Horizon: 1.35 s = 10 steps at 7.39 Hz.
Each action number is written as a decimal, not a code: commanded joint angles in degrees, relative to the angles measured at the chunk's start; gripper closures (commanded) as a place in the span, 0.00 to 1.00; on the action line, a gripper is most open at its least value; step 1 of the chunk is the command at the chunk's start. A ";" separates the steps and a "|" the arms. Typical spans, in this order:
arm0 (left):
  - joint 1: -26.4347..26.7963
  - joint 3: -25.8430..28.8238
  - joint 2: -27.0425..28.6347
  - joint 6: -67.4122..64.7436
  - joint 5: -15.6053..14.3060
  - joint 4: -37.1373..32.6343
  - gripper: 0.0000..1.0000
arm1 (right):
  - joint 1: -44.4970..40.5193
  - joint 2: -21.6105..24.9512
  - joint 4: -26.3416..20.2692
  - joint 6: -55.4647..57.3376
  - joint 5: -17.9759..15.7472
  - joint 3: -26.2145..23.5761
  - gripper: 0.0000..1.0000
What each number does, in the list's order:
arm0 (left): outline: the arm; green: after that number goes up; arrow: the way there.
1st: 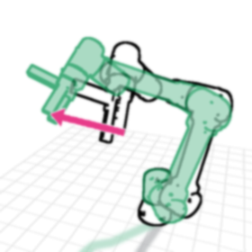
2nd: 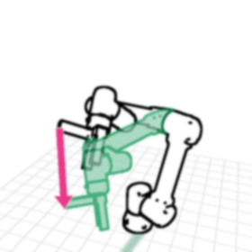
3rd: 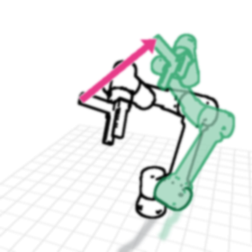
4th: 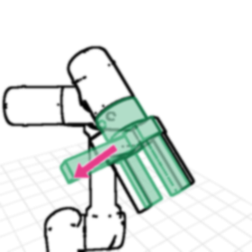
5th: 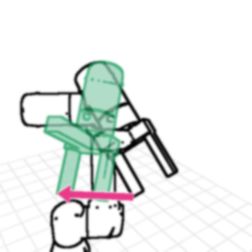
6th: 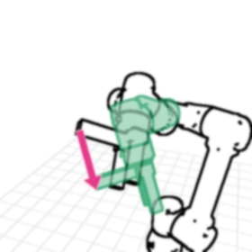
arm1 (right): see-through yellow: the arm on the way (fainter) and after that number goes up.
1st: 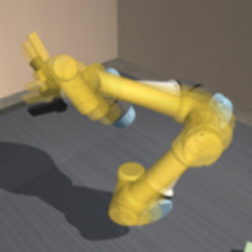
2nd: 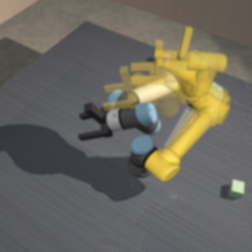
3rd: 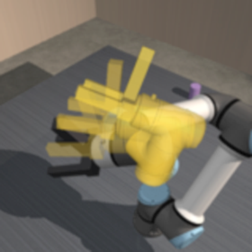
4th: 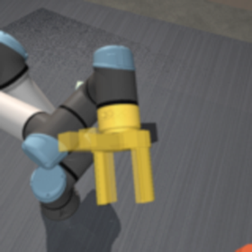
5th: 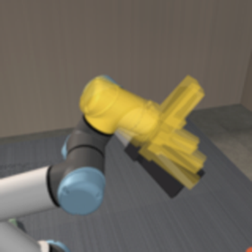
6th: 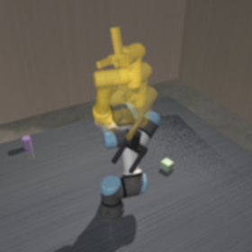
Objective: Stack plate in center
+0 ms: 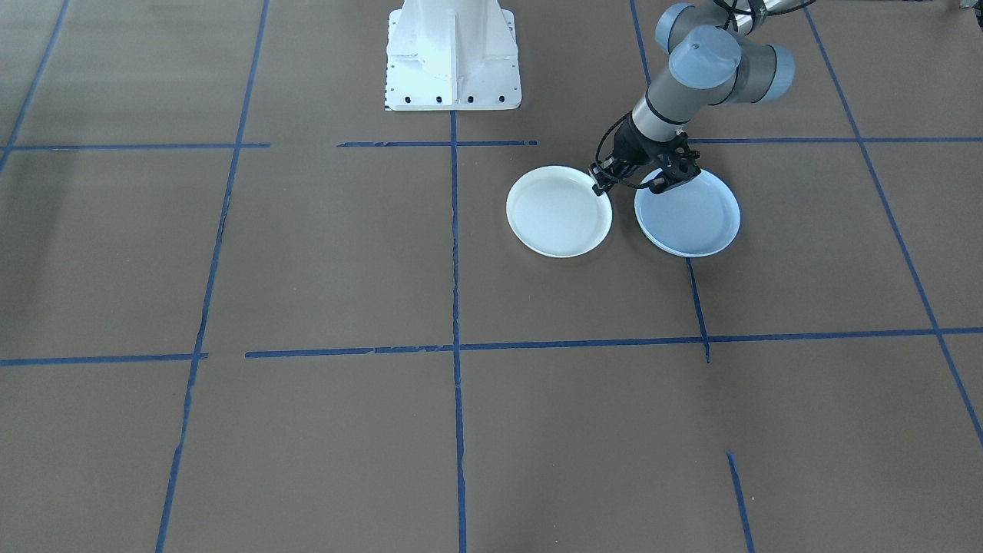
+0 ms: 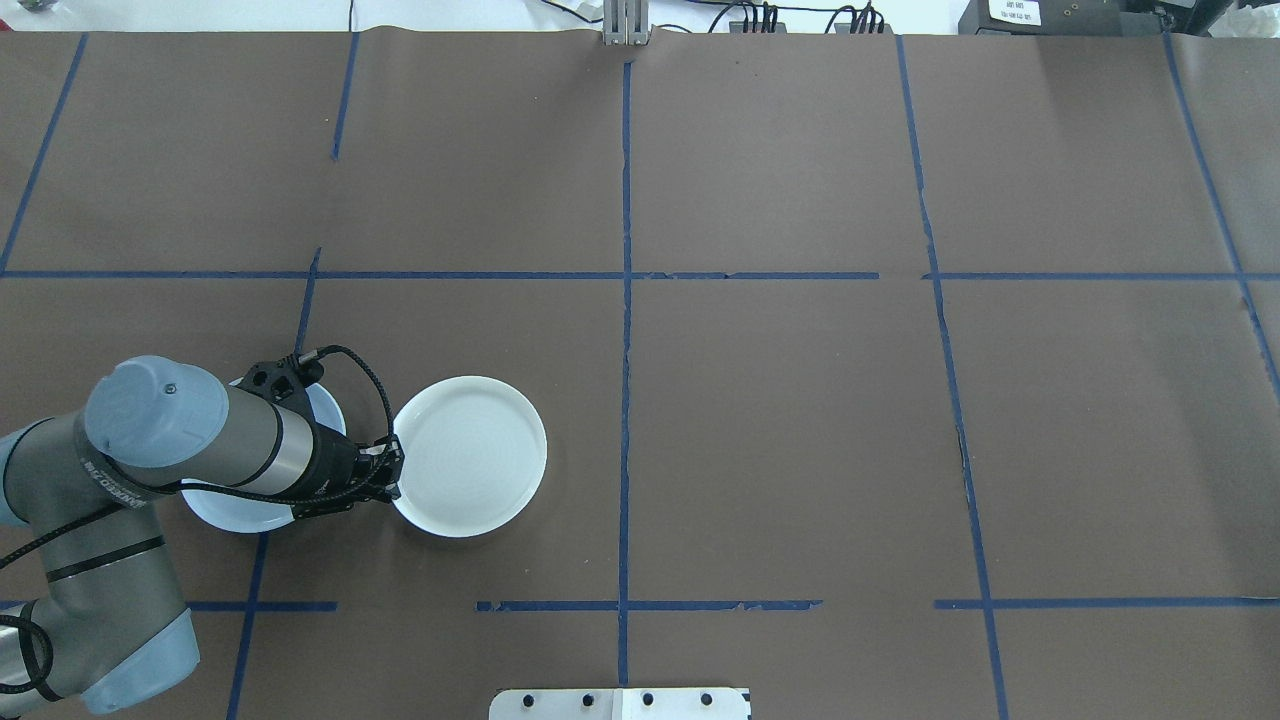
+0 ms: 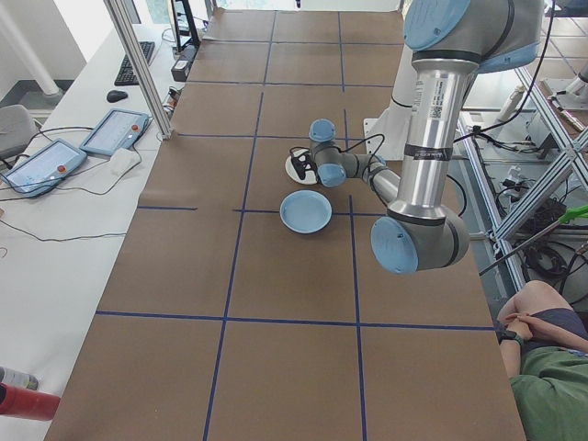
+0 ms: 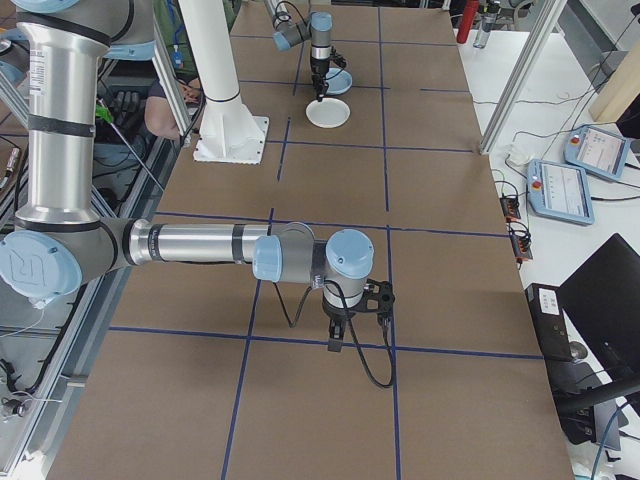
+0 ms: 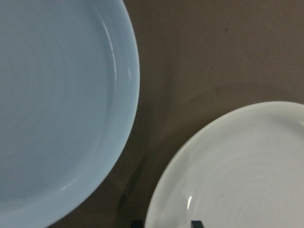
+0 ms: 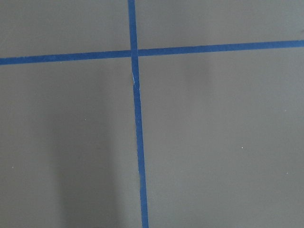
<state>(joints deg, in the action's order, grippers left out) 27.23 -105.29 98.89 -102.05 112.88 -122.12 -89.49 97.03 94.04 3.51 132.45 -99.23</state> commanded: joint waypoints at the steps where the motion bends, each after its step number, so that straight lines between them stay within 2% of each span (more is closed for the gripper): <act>1: 0.27 -0.44 -0.01 0.01 0.32 -0.14 1.00 | 0.01 0.00 0.00 0.00 0.00 0.00 0.00; 2: 0.45 -1.84 -0.44 0.01 0.67 -0.14 1.00 | -0.07 0.00 0.00 0.00 0.00 0.00 0.00; 3: 1.06 -4.46 -0.88 0.01 2.59 -0.23 1.00 | 0.01 0.00 0.00 0.00 0.00 0.00 0.00; 5: 2.99 -7.29 -0.89 1.83 3.05 -0.58 1.00 | -0.07 0.00 0.00 0.00 0.00 0.00 0.00; 6: 5.70 -8.87 -2.72 5.51 4.53 -0.67 1.00 | 0.01 0.00 0.00 0.00 0.00 0.00 0.00; 9: 17.55 -9.85 -12.63 24.46 13.66 -4.96 1.00 | -0.07 0.00 0.00 0.00 0.00 0.00 0.00; 10: 19.85 -9.41 -14.75 29.92 16.38 -5.06 1.00 | 0.01 0.00 0.00 0.00 0.00 0.00 0.00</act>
<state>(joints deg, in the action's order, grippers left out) 43.31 -115.05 87.54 -79.73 125.71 -126.33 -89.50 97.03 94.04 3.52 132.45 -99.23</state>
